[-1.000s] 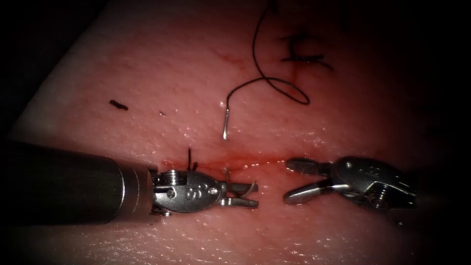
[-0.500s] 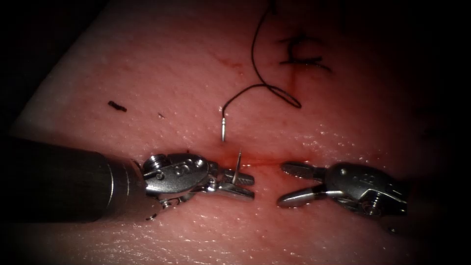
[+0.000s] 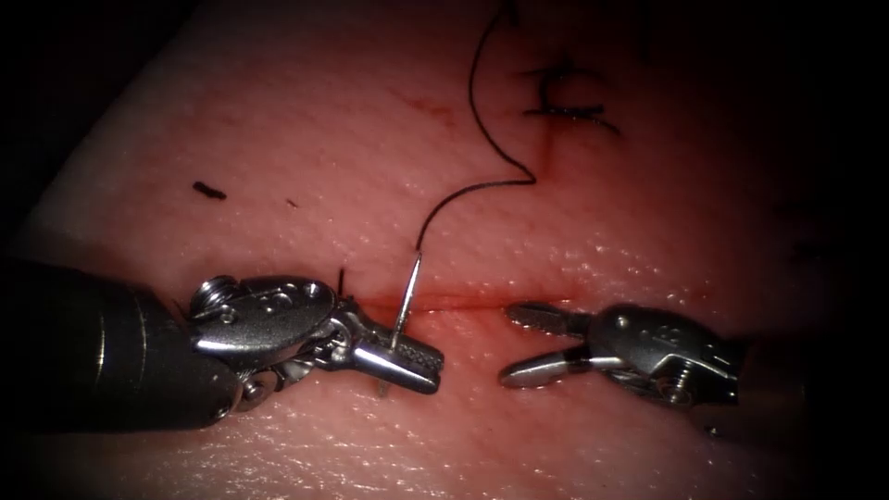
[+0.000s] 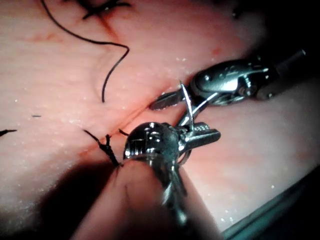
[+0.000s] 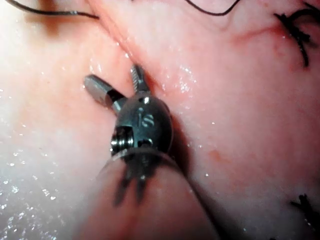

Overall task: Wound Closure
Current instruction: Pull needle through wound

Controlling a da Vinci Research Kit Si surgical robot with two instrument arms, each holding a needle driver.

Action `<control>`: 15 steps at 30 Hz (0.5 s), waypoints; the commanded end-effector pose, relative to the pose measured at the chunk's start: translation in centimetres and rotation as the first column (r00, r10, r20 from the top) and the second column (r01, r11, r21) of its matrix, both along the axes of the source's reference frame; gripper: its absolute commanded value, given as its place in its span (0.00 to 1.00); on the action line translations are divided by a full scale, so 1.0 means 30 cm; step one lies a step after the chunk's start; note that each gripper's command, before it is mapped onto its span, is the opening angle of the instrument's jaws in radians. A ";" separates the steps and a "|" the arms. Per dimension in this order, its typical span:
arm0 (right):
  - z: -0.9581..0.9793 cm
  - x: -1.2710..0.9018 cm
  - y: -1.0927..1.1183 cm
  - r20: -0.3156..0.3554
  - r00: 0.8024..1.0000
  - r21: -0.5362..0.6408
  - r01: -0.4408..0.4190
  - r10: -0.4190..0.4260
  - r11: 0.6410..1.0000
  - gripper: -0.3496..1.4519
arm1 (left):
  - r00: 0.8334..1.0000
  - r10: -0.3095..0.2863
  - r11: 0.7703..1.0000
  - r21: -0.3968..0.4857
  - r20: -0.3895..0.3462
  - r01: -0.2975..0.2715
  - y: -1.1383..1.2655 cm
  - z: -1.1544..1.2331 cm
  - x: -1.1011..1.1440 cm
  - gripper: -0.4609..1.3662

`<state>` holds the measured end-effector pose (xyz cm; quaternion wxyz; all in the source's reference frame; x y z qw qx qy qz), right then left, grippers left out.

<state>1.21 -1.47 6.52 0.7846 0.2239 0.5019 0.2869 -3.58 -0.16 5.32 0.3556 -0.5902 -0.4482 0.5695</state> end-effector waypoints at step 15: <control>0.0018 0.0024 -0.0027 0.000 1.000 -0.009 -0.003 0.003 1.000 0.76 | 0.981 -0.190 0.652 -0.743 0.037 0.154 0.0097 -0.0290 0.0095 0.06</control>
